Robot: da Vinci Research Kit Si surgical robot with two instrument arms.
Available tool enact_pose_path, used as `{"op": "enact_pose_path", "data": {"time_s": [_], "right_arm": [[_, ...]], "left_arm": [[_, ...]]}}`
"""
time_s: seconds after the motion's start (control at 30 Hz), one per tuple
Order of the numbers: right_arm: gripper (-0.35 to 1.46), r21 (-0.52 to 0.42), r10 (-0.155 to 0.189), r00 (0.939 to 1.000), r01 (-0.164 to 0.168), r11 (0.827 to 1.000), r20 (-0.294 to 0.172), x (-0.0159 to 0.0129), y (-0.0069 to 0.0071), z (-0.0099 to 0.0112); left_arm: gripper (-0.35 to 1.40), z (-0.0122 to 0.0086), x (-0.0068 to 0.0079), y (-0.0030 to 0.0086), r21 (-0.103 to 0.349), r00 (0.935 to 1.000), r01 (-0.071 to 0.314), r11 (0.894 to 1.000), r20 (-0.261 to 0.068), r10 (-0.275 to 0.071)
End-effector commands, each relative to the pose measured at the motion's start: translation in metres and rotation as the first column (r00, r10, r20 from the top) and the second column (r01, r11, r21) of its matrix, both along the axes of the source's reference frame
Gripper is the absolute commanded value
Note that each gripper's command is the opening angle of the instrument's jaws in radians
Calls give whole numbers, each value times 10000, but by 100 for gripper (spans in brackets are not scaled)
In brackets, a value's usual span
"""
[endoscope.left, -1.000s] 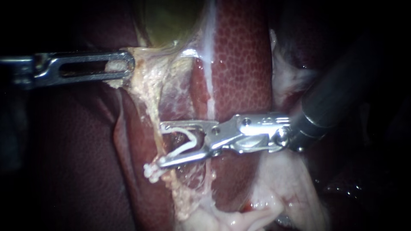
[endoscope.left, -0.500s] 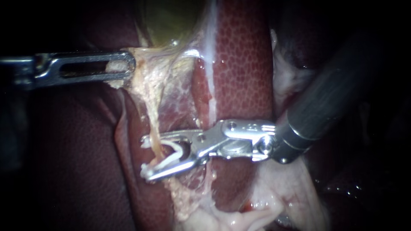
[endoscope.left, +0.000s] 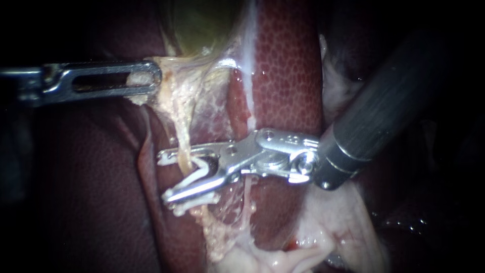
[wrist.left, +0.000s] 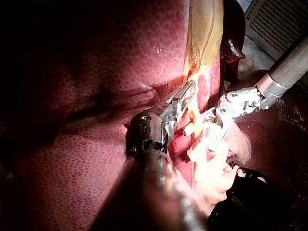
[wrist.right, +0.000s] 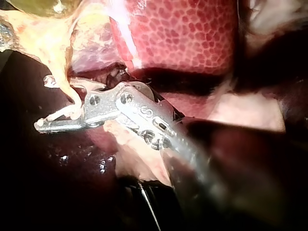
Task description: Clipping third clip left tube
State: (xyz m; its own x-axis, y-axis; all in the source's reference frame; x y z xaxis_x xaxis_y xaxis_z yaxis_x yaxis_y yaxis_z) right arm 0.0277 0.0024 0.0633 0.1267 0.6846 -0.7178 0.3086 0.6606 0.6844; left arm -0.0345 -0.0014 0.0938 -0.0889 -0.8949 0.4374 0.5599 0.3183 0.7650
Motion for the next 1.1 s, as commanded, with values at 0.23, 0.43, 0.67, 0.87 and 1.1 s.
{"op": "enact_pose_path", "data": {"time_s": [0.23, 0.43, 0.67, 0.87, 1.1], "right_arm": [[58, 26, 45, 10000, -45, 10000, -49, 0, 3, 0], [-15, 535, -353, 9994, 353, 9979, -15, -18, 1, 7], [-35, 584, -511, 9986, 503, 9970, 126, -21, 0, 14], [-35, 583, -515, 9986, 507, 9970, 122, -20, 0, 13], [-35, 582, -526, 9986, 518, 9970, 113, -21, 0, 14]], "left_arm": [[-32, 0, 0, 0, 2, 10000, -20, 10000, 16, 20], [-32, 0, -1, 0, 0, 10000, -19, 10000, 14, 19], [-32, 0, -1, 0, 0, 10000, -15, 10000, 12, 15], [-32, 0, -1, 0, 0, 10000, -14, 10000, 12, 14], [-32, 0, -1, -1, 0, 10000, -14, 10000, 12, 14]]}}
